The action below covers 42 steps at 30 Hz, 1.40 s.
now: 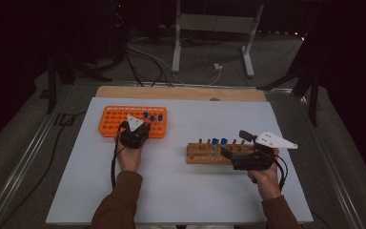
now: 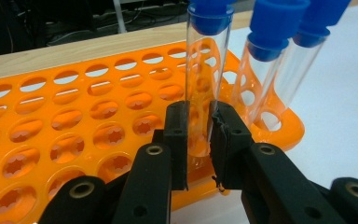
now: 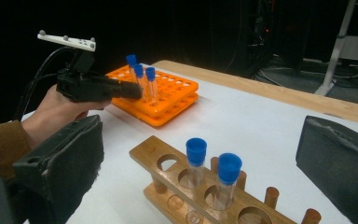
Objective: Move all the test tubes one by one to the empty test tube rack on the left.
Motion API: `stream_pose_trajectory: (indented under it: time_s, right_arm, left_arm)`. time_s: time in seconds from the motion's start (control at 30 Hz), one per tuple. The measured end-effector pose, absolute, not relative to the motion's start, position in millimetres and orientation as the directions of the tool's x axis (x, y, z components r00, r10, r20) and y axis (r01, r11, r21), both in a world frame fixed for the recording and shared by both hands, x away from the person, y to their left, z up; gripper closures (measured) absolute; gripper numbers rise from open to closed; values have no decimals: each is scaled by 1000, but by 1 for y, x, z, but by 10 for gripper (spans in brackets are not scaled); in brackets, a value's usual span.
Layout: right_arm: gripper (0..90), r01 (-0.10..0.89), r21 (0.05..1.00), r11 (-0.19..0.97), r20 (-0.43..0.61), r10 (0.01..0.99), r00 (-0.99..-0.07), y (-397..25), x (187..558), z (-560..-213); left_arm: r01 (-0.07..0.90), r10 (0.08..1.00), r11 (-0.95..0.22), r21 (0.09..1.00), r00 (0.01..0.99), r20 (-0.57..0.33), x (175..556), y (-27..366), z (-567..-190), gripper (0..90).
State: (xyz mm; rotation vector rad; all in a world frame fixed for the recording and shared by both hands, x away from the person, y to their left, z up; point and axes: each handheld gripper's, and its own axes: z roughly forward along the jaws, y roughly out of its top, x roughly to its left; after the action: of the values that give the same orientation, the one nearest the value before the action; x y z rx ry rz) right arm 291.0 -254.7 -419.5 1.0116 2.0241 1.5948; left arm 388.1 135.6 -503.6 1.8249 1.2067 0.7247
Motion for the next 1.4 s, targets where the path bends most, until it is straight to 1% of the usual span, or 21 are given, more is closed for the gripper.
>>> stream_pose_trajectory:
  time_s: [0.37,0.53,0.77,1.03,1.4]
  right_arm:
    - [10,305,947,103,138,725,-674,-255,291,-419]
    - [10,308,946,103,140,726,-674,-255,291,-420]
    - [10,305,947,102,140,724,-675,-255,290,-420]
    - [10,308,946,102,141,726,-673,-255,291,-420]
    - [11,311,945,101,144,726,-672,-255,291,-421]
  left_arm:
    - [471,921,-222,854,388,25,387,137,-501,787]
    - [466,922,-192,863,388,-4,386,140,-503,787]
    - [470,924,-185,863,381,-10,386,139,-503,782]
    - [459,924,-192,867,381,3,385,140,-501,730]
    - [424,925,-192,885,379,20,383,141,-493,736]
